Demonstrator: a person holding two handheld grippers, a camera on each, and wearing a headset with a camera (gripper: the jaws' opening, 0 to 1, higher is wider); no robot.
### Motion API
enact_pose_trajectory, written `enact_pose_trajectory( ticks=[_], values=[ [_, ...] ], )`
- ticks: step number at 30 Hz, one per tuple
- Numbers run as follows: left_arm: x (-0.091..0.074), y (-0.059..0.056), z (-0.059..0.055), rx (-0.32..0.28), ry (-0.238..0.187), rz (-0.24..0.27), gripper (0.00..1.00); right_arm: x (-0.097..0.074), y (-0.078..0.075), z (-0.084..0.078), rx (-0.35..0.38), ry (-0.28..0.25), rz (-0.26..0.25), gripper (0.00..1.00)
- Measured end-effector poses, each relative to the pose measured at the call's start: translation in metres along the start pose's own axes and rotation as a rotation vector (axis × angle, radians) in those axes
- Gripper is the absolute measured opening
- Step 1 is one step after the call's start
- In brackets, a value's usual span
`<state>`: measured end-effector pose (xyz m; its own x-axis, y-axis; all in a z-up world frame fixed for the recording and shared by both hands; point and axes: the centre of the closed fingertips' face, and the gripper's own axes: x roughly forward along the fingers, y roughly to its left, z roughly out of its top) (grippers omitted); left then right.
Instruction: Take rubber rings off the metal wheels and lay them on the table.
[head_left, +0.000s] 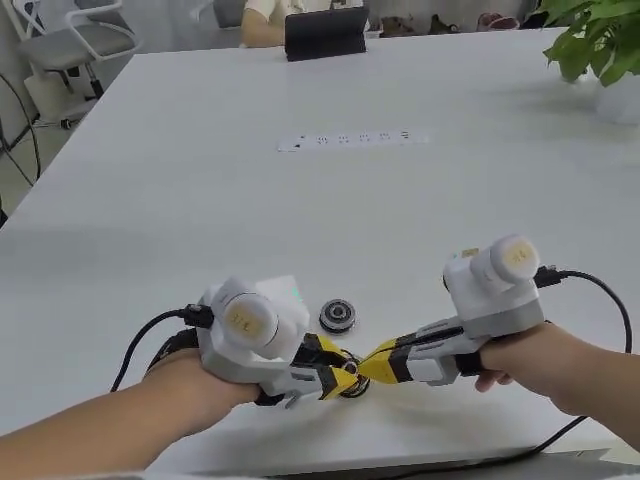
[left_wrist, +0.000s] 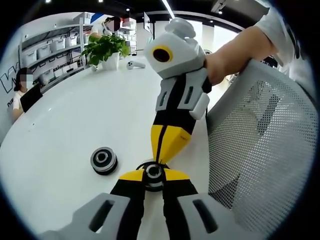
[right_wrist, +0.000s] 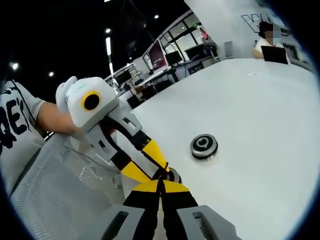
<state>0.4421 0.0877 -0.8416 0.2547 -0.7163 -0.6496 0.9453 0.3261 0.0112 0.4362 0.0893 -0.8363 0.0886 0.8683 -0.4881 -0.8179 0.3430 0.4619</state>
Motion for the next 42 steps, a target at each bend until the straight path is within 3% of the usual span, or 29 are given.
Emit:
enact_pose_trajectory(
  ticks=[9,19,26,42],
  values=[
    [-0.002,-0.003,0.000,-0.001,0.024,-0.028,0.13,-0.003,-0.002,0.001,0.009,-0.008,-0.006,0.00],
    [-0.019,-0.001,0.004,-0.038,-0.002,-0.037,0.17,-0.004,-0.001,0.003,0.009,-0.016,-0.004,0.00],
    [-0.036,0.000,0.009,-0.045,-0.033,-0.035,0.24,-0.006,-0.002,0.006,0.014,-0.028,-0.003,0.00],
    [-0.078,0.013,0.013,-0.073,-0.083,0.012,0.35,-0.007,0.004,0.016,0.015,-0.039,0.010,0.00]
  ],
)
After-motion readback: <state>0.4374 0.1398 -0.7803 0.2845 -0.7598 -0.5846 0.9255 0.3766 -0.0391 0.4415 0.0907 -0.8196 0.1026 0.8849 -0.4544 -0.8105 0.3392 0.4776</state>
